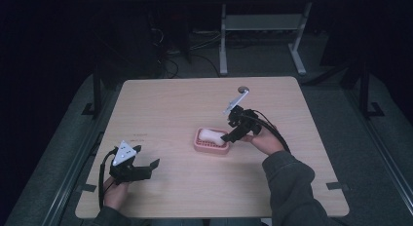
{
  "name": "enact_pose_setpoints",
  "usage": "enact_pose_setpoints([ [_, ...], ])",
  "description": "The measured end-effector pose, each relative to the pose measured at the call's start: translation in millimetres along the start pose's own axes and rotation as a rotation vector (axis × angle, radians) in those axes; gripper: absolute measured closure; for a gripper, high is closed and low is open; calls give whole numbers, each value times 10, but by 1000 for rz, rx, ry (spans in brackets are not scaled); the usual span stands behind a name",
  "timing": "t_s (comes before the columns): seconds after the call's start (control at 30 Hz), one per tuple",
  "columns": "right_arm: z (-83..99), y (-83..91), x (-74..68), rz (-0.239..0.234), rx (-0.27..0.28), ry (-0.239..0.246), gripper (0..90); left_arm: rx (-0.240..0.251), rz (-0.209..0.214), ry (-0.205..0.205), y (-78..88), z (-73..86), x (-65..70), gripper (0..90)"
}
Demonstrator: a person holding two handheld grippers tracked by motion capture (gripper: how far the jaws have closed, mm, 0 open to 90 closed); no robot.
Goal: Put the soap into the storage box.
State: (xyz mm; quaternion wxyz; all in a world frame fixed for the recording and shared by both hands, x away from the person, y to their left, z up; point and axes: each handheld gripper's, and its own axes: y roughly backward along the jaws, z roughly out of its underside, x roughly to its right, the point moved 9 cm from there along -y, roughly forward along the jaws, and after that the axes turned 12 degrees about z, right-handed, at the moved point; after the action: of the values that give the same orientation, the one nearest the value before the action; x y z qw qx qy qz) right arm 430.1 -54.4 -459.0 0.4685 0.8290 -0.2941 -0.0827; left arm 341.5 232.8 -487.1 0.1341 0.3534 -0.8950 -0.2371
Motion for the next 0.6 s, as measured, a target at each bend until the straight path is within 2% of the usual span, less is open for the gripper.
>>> enact_pose_setpoints([
  [0.3,144,11,48,-3,-22,-24,311,-3,2,-3,-10,2,8,145],
  [0.47,148,45,34,4,-4,-12,311,-4,-1,-5,-6,1,4,144],
  [0.6,199,43,22,-2,-7,-23,311,-10,5,-1,-12,7,13,144],
])
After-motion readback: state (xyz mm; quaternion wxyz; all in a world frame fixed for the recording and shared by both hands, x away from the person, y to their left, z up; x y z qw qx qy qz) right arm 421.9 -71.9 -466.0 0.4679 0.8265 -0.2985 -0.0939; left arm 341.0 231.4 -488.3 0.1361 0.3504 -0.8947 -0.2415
